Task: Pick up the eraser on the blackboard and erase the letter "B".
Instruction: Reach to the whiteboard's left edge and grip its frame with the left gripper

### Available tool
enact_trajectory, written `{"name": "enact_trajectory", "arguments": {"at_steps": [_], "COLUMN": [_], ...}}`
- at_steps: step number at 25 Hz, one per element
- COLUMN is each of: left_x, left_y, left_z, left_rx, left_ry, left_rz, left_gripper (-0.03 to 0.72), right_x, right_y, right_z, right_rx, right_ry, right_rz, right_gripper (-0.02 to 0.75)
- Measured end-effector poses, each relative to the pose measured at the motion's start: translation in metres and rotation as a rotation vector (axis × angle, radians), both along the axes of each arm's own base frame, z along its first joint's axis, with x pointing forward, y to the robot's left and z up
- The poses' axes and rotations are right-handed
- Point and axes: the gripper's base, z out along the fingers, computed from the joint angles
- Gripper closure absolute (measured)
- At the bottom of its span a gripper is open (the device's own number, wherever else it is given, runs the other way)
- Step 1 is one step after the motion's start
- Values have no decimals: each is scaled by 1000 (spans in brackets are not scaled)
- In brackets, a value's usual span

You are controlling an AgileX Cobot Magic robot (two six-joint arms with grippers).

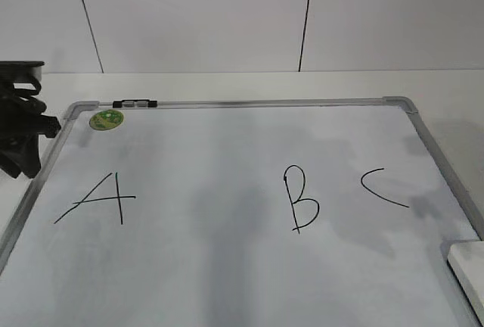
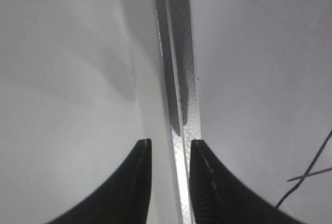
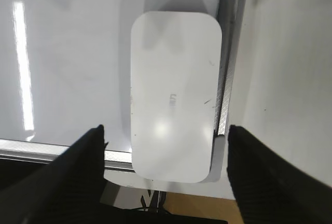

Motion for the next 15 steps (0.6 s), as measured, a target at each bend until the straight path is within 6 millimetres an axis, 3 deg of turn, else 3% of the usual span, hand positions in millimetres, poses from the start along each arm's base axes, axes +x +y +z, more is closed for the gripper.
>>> {"name": "enact_trajectory", "arguments": {"at_steps": [5, 15], "left_x": [1, 1], "left_y": [0, 0], "left_z": [-10, -12], "left_rx": [3, 4], "left_ry": [28, 34], "left_rz": [-1, -1], "left_gripper": [505, 506], "right_x": [0, 0], "right_y": [0, 0], "right_z": [0, 0], "right_rx": [0, 0], "right_ry": [0, 0], "right_rz": [0, 0], "right_gripper": [155, 155]}}
